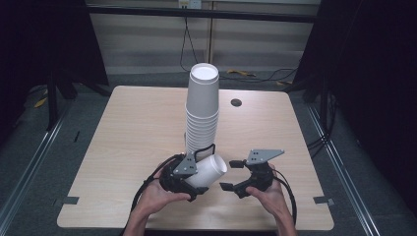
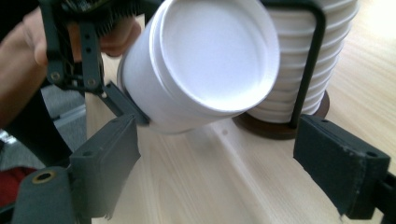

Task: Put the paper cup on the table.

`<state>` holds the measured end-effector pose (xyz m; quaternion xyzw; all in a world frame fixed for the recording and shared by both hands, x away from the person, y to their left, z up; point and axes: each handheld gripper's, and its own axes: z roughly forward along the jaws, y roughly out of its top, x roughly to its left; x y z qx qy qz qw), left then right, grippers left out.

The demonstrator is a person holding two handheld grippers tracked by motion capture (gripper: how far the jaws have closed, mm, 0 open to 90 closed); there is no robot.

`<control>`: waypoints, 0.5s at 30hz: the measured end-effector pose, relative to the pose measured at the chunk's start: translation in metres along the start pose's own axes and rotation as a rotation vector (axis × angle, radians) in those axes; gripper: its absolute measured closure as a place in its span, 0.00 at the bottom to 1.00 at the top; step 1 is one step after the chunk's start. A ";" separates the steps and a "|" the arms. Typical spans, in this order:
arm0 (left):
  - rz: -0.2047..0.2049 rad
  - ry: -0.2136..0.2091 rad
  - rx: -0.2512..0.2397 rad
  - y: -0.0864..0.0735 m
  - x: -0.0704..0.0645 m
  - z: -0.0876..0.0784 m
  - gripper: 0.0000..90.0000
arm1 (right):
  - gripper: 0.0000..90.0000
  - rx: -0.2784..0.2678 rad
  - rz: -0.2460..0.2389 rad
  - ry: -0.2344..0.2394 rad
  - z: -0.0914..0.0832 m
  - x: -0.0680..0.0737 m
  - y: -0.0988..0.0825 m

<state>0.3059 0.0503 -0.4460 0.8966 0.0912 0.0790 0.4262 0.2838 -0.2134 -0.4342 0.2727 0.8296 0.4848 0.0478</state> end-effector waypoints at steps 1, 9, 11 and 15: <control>0.001 -0.003 0.009 0.000 0.000 0.000 0.17 | 0.16 0.012 -0.007 -0.007 0.000 0.001 0.000; 0.055 0.002 0.091 0.007 -0.002 0.002 0.17 | 0.16 0.068 -0.040 -0.014 0.004 0.001 0.000; 0.069 -0.008 0.092 0.007 -0.001 0.002 0.17 | 0.16 0.088 -0.048 -0.018 0.005 0.001 -0.001; 0.070 -0.012 0.132 0.007 -0.001 0.003 0.17 | 0.17 0.107 -0.053 -0.026 0.004 0.001 -0.001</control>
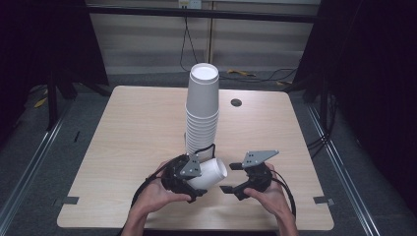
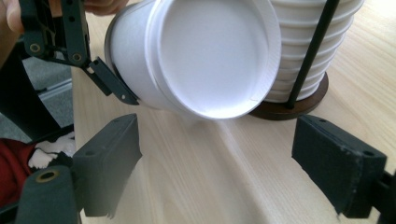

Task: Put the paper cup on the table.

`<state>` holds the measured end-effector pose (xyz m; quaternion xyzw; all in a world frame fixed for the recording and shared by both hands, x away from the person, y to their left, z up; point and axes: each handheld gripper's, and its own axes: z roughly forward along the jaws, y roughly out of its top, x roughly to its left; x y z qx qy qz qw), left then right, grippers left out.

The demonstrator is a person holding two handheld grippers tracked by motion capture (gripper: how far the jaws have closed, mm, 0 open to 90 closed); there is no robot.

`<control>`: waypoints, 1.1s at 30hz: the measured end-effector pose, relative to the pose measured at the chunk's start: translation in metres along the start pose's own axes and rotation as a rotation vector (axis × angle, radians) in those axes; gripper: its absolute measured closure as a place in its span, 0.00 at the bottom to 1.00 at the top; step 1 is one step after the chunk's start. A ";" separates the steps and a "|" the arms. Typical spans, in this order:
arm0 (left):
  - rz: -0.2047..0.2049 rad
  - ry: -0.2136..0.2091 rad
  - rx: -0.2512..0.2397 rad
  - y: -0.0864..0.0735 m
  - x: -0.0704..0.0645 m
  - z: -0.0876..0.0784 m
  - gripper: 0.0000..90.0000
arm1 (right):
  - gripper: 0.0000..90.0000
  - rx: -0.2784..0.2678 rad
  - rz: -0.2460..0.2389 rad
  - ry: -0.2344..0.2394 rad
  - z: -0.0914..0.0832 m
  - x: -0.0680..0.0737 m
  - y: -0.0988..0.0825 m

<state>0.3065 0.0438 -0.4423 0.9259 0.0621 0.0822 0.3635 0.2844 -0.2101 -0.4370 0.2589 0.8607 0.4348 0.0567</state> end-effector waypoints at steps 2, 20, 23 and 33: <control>0.009 -0.001 0.009 0.001 0.000 0.000 0.17 | 0.17 0.025 -0.006 -0.001 0.001 -0.001 0.000; 0.081 0.000 0.128 0.012 0.004 0.003 0.17 | 0.17 0.206 -0.090 0.032 0.016 -0.002 0.021; 0.102 -0.002 0.135 0.014 0.003 0.002 0.18 | 0.16 0.214 -0.101 0.061 0.016 -0.001 0.025; 0.134 -0.024 0.162 0.014 -0.002 0.006 0.17 | 0.18 0.264 -0.139 0.102 0.019 -0.003 0.033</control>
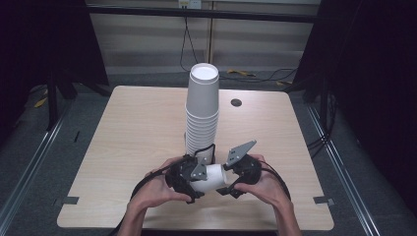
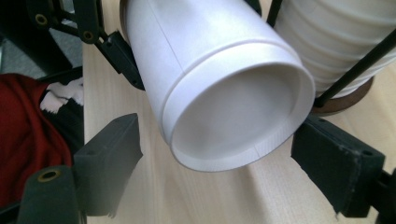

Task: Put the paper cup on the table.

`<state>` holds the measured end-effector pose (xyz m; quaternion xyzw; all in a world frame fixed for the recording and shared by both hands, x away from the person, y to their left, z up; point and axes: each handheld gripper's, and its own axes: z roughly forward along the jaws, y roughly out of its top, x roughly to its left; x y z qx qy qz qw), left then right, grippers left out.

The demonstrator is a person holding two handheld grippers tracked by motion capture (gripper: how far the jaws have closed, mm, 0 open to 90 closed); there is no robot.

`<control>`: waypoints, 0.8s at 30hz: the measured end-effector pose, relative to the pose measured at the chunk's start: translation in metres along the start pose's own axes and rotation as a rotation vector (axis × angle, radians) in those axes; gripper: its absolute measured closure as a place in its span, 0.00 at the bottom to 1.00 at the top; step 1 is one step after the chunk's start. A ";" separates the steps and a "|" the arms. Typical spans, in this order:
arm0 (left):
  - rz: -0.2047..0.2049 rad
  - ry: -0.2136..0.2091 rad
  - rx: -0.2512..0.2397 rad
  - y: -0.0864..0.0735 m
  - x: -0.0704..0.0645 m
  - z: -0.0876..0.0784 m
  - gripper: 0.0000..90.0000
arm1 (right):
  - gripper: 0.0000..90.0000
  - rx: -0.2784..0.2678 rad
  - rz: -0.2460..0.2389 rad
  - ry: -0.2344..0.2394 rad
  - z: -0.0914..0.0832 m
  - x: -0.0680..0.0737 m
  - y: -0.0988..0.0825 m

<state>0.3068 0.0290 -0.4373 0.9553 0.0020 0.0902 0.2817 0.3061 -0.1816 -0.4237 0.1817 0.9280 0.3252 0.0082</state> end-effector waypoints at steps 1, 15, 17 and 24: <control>0.024 -0.005 0.016 0.000 0.001 -0.001 0.18 | 0.18 0.003 -0.002 0.003 0.001 -0.001 0.000; 0.044 -0.019 0.009 0.006 -0.006 0.005 0.18 | 0.19 0.077 -0.033 0.096 0.012 -0.005 0.012; 0.064 -0.021 0.018 0.007 -0.007 0.004 0.18 | 0.20 0.079 -0.033 0.098 0.013 -0.004 0.013; 0.101 -0.018 0.045 0.008 -0.006 0.004 0.18 | 0.24 0.070 -0.052 0.129 0.015 -0.006 0.014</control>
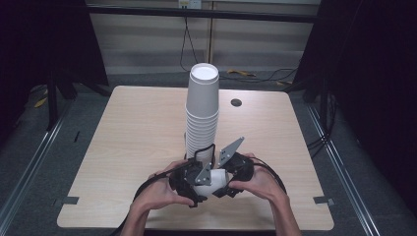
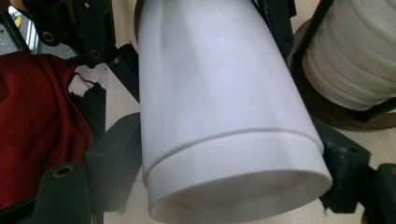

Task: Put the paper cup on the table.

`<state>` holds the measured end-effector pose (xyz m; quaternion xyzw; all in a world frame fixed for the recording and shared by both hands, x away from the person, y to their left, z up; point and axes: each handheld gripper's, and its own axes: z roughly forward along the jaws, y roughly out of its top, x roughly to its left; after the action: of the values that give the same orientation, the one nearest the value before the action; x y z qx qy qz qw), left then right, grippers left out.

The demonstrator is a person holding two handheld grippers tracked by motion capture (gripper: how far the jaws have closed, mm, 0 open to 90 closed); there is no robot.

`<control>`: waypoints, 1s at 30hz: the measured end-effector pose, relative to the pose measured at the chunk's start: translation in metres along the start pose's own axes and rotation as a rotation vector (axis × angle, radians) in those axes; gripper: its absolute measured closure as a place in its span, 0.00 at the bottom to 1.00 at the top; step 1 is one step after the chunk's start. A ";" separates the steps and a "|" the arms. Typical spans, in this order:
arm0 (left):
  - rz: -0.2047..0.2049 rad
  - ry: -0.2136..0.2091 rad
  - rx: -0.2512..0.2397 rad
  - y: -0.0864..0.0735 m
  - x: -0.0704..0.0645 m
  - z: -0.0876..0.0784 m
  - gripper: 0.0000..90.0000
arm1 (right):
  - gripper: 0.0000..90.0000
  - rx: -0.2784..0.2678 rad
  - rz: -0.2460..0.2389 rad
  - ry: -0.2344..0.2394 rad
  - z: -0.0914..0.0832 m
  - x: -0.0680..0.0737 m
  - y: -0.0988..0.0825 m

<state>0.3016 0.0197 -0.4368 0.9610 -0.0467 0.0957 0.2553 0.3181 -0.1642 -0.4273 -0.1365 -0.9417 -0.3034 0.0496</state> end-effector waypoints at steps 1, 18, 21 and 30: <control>-0.001 -0.004 -0.003 0.000 0.000 0.000 0.18 | 0.24 0.001 0.004 0.009 0.000 -0.001 0.000; -0.077 -0.020 -0.169 -0.010 0.000 -0.003 0.16 | 0.27 -0.026 0.009 0.010 -0.002 0.002 -0.001; -0.071 -0.020 -0.193 -0.011 0.000 -0.007 0.17 | 0.27 -0.038 0.008 0.003 -0.002 0.003 -0.001; -0.072 -0.014 -0.332 -0.015 0.003 -0.018 0.18 | 0.27 -0.027 0.012 -0.024 -0.003 0.003 -0.003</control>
<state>0.3037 0.0414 -0.4275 0.9074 -0.0290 0.0709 0.4133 0.3140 -0.1676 -0.4256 -0.1463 -0.9373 -0.3140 0.0381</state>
